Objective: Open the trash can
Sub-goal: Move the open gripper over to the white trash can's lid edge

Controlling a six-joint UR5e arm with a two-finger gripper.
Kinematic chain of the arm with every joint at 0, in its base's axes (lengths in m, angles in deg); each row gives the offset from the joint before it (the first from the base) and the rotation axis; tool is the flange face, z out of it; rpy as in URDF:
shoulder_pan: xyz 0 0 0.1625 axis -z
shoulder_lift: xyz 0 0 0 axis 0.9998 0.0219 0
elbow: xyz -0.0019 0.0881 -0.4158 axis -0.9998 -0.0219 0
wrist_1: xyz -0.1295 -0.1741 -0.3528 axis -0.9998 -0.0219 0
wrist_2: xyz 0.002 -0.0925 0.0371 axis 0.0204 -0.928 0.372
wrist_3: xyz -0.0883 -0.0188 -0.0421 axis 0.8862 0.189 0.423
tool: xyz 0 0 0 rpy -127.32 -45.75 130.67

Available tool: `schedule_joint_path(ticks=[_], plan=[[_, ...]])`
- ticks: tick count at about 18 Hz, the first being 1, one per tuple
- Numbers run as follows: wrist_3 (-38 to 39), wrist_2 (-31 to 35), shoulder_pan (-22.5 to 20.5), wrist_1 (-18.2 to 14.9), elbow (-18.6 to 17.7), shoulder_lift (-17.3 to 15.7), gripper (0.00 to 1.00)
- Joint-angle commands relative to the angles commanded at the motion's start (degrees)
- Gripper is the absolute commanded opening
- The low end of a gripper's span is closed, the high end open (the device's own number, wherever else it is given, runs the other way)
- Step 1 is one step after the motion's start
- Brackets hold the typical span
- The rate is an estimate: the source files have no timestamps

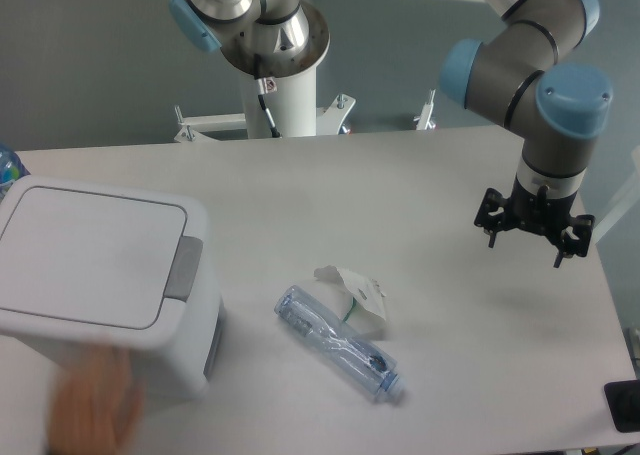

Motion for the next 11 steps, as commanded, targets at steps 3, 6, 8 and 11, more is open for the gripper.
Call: schedule_joint_path(ticks=[3, 6, 8, 11], plan=[[-0.1, -0.1, -0.1, 0.7, -0.4, -0.1, 1.00], [0.2, -0.2, 0.0, 2.2, -1.1, -0.3, 1.00], [1.4, -1.5, 0.5, 3.8, -1.6, -0.3, 1.00], [9.7, -4.8, 1.3, 10.2, -4.2, -0.5, 1.00]])
